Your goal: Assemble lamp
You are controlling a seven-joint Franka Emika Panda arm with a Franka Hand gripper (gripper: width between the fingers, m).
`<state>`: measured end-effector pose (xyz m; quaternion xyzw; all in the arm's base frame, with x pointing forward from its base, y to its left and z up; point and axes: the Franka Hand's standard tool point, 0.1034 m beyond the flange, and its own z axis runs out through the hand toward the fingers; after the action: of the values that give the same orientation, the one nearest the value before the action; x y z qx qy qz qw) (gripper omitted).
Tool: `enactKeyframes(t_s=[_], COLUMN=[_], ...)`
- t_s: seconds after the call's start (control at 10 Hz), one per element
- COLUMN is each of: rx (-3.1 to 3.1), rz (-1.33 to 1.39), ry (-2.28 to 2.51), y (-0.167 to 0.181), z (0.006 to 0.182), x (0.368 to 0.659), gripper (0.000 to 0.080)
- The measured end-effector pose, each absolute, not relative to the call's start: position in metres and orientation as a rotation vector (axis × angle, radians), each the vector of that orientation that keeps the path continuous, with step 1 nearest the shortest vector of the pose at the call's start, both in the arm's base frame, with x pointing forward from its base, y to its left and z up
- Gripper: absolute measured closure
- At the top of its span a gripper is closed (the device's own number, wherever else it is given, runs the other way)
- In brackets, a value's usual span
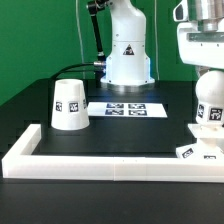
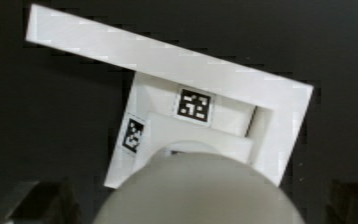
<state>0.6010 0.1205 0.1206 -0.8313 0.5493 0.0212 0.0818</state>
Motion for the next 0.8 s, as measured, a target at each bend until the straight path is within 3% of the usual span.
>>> enactKeyframes(t_s=[0.5, 0.8], rx=[-2.726, -2.967], rz=[0.019, -0.054], ry=[1.187, 0.644], y=[0.1191, 0.1193], z=[0.1205, 0.1187], x=[0.6012, 0.5998], gripper=[0.0101, 0.0101])
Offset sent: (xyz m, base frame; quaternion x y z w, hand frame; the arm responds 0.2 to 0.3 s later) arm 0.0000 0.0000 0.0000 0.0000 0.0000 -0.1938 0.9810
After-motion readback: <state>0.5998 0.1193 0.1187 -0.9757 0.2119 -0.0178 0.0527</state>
